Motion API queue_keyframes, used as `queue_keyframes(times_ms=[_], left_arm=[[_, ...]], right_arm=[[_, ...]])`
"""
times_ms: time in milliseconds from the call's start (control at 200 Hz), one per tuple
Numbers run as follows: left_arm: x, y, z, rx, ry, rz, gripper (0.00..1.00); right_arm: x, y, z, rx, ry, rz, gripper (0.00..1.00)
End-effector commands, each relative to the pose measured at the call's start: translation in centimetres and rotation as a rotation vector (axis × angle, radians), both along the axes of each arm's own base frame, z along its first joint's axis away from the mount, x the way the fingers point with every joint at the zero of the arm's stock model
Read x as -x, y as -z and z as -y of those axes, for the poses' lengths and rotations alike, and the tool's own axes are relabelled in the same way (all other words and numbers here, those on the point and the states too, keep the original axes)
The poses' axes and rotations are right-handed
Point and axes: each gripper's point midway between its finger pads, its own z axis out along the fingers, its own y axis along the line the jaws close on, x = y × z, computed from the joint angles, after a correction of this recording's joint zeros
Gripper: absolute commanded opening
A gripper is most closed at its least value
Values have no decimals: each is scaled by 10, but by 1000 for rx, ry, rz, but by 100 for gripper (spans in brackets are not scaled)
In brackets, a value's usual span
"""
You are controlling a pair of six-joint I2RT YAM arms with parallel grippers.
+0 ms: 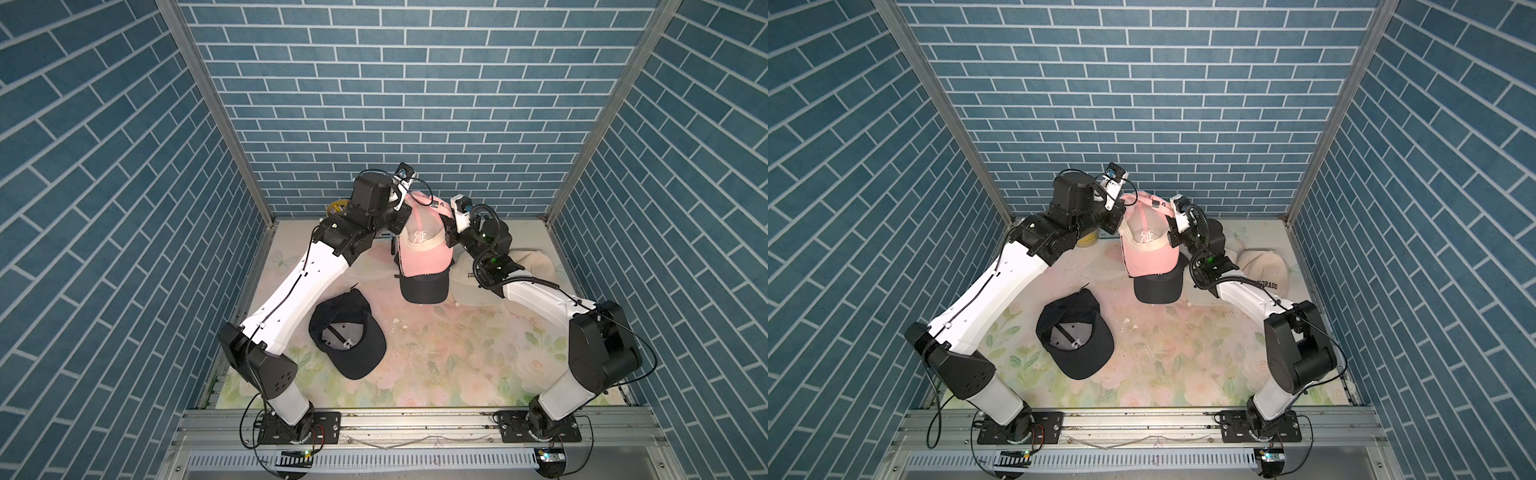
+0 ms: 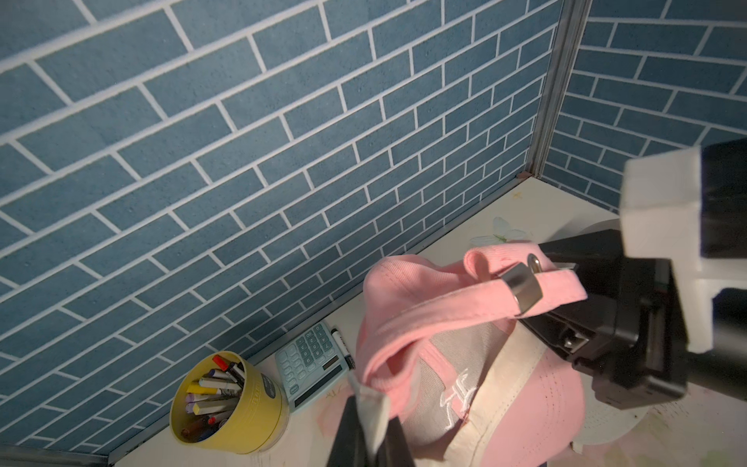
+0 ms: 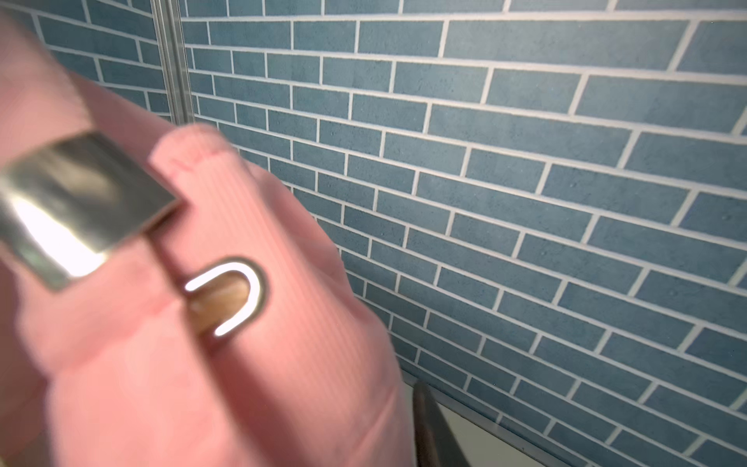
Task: Open the adjustable buckle of the baseball cap
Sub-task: Pick up the baseball cap from the center of the board.
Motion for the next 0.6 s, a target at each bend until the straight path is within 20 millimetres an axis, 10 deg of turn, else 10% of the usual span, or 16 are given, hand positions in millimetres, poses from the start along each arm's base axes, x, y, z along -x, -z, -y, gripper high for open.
queue_keyframes(times_ms=[0,170,355,595], left_arm=[[-4,13,7,10,18,-32,0],[-8,35,4,3,8,-76,2],[-12,35,-3,-13,-20,-30,63],[9,-3,17,56,160,92,71]], right_arm=[[6,-41,4,-20,2,114,21],[8,-45,6,7,3,119,4],[12,-39,6,133,-9,70,0],[29,-33,1,261,-108,-15,0]])
